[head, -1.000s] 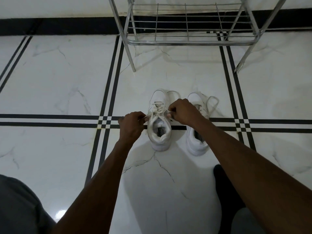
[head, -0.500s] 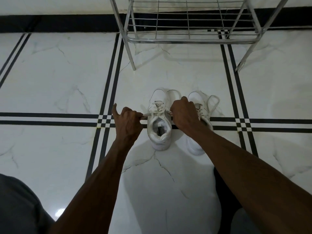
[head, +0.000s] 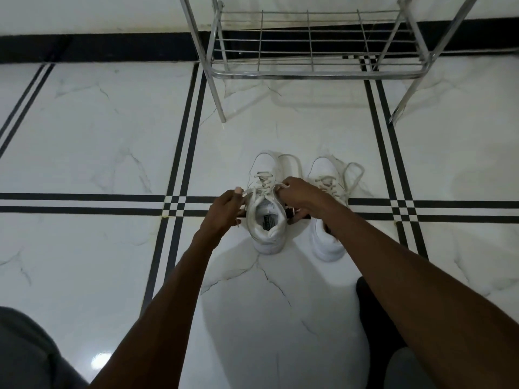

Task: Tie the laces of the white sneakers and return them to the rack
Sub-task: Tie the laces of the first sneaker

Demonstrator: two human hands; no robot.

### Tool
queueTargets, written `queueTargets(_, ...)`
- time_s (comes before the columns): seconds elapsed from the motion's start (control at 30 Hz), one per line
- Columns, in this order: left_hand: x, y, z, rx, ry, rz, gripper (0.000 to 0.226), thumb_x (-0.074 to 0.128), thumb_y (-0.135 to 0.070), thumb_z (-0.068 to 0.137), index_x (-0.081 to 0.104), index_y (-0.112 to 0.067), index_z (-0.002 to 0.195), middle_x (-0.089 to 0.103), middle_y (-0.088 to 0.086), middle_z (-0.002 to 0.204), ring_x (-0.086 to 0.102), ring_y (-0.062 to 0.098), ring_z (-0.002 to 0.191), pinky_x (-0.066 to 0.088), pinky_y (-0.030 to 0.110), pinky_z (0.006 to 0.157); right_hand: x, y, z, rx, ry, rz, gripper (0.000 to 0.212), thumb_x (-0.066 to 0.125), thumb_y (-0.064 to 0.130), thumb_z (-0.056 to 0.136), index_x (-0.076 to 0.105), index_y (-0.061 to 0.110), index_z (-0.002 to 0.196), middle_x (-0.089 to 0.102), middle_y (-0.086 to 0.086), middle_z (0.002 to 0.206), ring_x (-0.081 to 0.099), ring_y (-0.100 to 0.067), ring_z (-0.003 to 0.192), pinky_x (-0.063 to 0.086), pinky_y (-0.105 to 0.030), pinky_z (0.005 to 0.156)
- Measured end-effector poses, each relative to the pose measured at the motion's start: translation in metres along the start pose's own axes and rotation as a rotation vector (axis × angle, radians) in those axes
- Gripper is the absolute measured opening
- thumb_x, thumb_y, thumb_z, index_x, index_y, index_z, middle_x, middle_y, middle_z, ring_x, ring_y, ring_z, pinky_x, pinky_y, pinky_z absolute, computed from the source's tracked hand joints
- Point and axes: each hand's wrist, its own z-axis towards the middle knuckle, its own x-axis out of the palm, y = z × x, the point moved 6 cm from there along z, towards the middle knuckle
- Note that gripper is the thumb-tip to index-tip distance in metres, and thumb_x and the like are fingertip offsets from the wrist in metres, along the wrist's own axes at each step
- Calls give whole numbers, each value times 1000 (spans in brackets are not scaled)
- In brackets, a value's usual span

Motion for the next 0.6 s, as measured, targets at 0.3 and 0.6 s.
queueTargets(0.3, -31, -6, -5, -31, -50, -47, 64, 25, -65, 103, 65, -23, 129, 69, 1, 119, 67, 16, 104, 55, 30, 76, 42, 7, -6, -129, 53, 360, 37, 63, 49, 92, 67, 19, 114, 71, -10, 113, 70, -31, 105, 63, -51, 81)
queueTargets(0.6, -54, -38, 0, 272, -272, 361, 69, 69, -61, 82, 58, -20, 137, 61, 9, 138, 56, 29, 130, 51, 53, 103, 20, 14, -2, -176, -132, 177, 45, 59, 35, 90, 56, 22, 133, 68, -6, 122, 68, -26, 108, 56, -47, 97)
